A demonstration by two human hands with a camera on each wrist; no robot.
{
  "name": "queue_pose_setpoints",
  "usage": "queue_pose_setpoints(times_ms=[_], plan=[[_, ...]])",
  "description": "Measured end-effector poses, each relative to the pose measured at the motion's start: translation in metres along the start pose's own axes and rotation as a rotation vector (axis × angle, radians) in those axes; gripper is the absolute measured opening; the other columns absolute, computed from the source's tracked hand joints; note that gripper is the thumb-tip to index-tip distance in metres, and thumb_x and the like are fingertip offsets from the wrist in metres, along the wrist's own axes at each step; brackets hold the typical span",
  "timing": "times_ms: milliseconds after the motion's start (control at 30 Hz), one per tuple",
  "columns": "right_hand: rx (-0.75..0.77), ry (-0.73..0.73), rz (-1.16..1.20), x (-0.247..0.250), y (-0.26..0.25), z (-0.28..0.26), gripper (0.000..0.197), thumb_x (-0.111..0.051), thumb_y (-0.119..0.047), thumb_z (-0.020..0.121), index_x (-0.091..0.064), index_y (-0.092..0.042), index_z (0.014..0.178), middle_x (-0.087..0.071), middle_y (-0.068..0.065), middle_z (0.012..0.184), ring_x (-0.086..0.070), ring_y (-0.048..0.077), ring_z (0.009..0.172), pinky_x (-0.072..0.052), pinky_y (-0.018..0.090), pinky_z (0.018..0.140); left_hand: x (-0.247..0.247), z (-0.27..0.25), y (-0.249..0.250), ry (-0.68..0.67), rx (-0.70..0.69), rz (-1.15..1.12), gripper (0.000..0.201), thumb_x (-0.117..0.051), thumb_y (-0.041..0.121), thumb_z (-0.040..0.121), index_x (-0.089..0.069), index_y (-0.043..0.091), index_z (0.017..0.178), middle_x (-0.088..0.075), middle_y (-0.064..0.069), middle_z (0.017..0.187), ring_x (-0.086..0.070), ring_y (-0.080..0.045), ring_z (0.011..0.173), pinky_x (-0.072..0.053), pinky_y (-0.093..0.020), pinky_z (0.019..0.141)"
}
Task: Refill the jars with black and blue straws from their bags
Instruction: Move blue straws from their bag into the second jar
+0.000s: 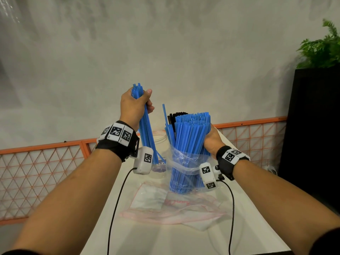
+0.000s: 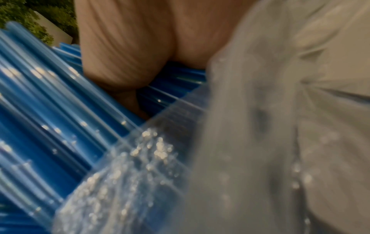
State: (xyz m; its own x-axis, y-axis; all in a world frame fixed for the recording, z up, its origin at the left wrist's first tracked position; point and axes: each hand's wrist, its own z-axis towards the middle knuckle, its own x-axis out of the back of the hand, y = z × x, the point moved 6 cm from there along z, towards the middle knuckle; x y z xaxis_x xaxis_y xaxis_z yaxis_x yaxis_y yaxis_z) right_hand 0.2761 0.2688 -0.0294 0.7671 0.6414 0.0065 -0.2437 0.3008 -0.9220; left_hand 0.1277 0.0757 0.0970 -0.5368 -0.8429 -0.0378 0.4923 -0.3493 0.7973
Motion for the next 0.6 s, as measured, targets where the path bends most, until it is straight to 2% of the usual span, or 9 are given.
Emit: queue_pose_setpoints(times_ms=[133, 267, 400, 600], plan=[[-0.002, 0.016, -0.007, 0.001, 0.001, -0.001, 0.026, -0.062, -0.016, 0.090, -0.057, -0.001, 0.111, -0.066, 0.020, 0.110, -0.063, 0.033, 0.104, -0.054, 0.046, 0.090, 0.001, -0.009, -0.040, -0.015, 0.067, 0.006, 0.015, -0.069, 0.018, 0.091, -0.058, 0.011, 0.083, -0.064, -0.004, 0.064, -0.066, -0.020, 0.060, -0.061, -0.035, 0.068], [-0.006, 0.020, -0.014, 0.001, 0.003, 0.000, 0.025, -0.062, -0.018, 0.090, -0.057, -0.003, 0.110, -0.067, 0.017, 0.108, -0.064, 0.031, 0.103, -0.055, 0.044, 0.088, -0.004, -0.030, -0.085, -0.149, 0.110, 0.008, 0.013, -0.066, 0.009, 0.093, -0.057, 0.009, 0.083, -0.068, -0.004, 0.065, -0.068, -0.020, 0.066, -0.059, -0.030, 0.069], [-0.018, 0.030, -0.008, 0.002, 0.005, 0.001, 0.024, -0.061, -0.021, 0.091, -0.058, -0.006, 0.109, -0.069, 0.014, 0.106, -0.065, 0.028, 0.100, -0.057, 0.040, 0.084, -0.003, -0.045, -0.117, -0.173, 0.159, 0.005, 0.016, -0.065, 0.010, 0.093, -0.057, 0.010, 0.080, -0.058, 0.000, 0.057, -0.056, -0.013, 0.055, -0.052, -0.028, 0.061], [-0.027, 0.044, 0.006, 0.003, 0.010, 0.005, 0.024, -0.060, -0.024, 0.092, -0.059, -0.009, 0.110, -0.069, 0.010, 0.104, -0.067, 0.024, 0.098, -0.058, 0.038, 0.082, 0.000, -0.046, -0.130, -0.152, 0.217, -0.058, 0.024, -0.066, 0.016, 0.094, -0.051, 0.013, 0.075, -0.044, 0.006, 0.051, -0.041, -0.011, 0.048, -0.046, -0.025, 0.054]])
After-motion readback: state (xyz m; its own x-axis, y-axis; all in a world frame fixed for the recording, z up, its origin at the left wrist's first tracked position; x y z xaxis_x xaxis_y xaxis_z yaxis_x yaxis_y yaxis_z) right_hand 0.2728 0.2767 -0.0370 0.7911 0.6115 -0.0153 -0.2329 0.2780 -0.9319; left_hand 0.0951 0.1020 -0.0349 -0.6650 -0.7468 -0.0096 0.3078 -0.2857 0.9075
